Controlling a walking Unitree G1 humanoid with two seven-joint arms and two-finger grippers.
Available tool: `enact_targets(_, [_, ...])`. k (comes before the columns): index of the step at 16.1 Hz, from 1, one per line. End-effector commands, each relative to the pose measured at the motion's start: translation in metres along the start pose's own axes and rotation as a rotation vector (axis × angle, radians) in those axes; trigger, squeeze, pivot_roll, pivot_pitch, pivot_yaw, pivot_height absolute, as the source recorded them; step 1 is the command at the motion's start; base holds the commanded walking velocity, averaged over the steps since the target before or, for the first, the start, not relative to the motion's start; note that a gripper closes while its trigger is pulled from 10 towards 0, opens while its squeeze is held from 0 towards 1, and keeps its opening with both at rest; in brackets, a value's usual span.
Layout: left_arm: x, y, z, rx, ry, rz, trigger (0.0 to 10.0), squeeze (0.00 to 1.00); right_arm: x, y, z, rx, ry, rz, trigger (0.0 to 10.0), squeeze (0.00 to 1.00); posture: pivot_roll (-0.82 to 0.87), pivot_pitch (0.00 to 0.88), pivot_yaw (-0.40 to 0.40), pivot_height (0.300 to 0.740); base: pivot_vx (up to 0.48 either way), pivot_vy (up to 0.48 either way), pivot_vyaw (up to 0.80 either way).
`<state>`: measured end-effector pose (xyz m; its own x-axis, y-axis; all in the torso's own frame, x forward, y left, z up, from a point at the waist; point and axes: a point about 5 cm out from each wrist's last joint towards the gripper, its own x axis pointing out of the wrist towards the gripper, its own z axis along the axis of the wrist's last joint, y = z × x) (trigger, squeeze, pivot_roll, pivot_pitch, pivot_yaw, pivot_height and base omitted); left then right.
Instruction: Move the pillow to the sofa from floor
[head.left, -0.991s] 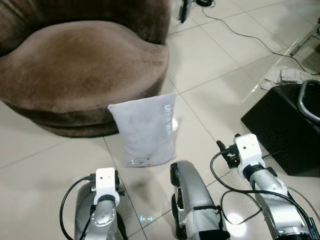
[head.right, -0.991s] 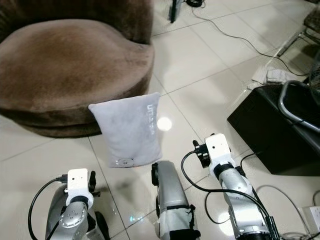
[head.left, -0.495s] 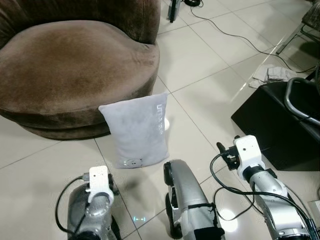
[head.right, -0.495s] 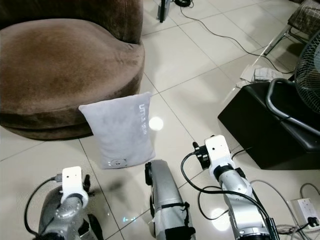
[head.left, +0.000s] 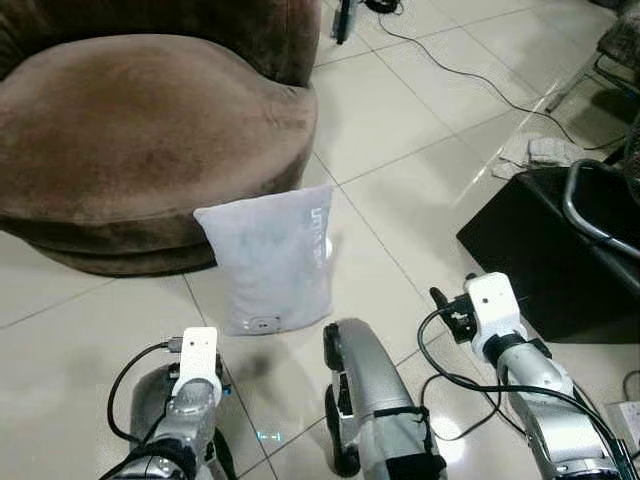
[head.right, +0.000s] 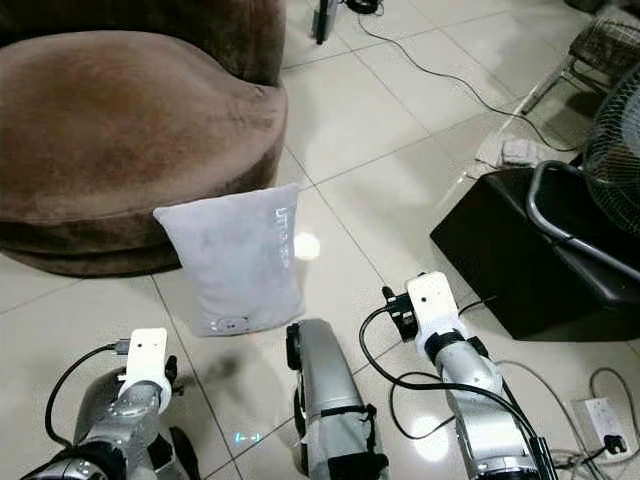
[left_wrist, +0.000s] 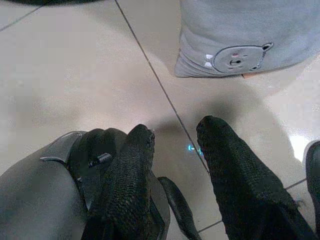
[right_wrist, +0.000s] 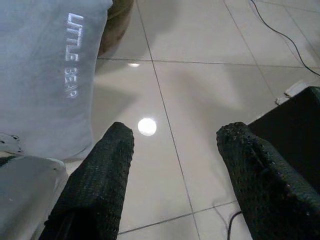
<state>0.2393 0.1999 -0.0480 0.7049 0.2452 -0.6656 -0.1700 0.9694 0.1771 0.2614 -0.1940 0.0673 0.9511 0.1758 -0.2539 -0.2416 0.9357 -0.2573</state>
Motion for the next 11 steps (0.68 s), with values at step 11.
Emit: enact_targets(11, [-0.010, 0.008, -0.044, -0.016, 0.130, 0.023, 10.0, 0.00, -0.003, -0.004, 0.000, -0.010, 0.024, 0.001, 10.0, 0.00, -0.18, 0.301, -0.168, 0.543, 0.000, 0.000, 0.00])
